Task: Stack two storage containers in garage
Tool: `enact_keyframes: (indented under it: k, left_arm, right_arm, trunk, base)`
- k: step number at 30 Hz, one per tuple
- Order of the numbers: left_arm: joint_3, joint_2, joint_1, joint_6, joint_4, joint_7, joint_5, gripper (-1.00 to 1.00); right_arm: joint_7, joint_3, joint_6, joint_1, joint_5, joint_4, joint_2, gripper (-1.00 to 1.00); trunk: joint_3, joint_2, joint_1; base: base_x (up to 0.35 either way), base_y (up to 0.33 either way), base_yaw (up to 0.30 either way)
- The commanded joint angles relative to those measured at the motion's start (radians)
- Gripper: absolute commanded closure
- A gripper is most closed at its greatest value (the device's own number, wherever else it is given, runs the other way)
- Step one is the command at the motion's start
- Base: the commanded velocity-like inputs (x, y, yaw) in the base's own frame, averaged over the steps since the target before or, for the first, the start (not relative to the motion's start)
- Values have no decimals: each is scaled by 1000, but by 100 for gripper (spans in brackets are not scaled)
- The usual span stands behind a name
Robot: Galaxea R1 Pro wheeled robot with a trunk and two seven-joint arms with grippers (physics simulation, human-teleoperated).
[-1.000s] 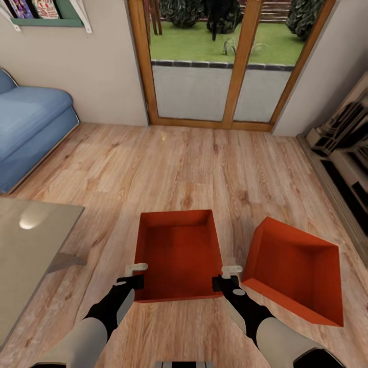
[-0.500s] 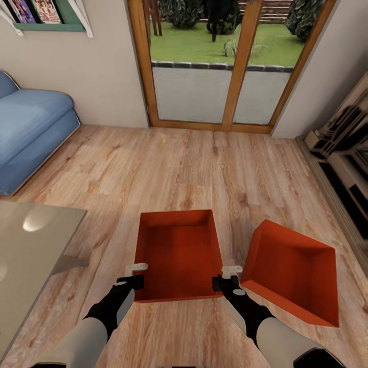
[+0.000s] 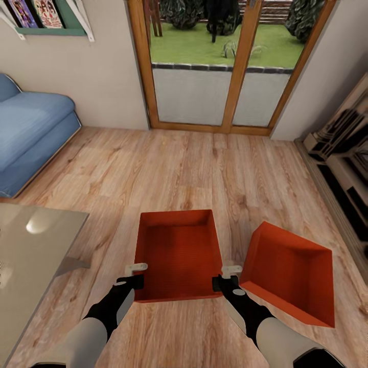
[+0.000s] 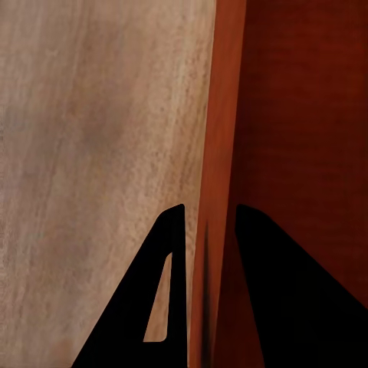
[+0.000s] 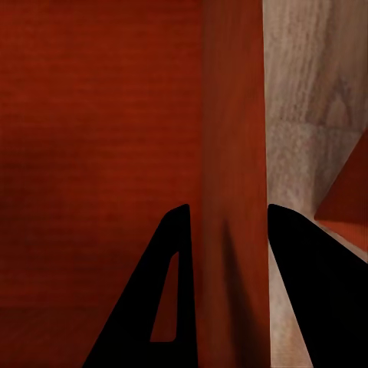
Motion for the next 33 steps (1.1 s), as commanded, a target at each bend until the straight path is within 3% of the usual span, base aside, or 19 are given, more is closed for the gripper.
enact_keyframes:
  k: [1, 33]
  left_arm:
    - [4, 1, 0, 7, -3, 10, -8, 100]
    - [4, -2, 0, 6, -4, 10, -8, 100]
  right_arm:
    - [-7, 13, -4, -1, -10, 1, -1, 100]
    - [-11, 11, -4, -1, -9, -1, -3, 100]
  trunk:
    - [3, 7, -4]
    - [103, 231, -127]
  base:
    - [0, 0, 0]
    - [0, 0, 0]
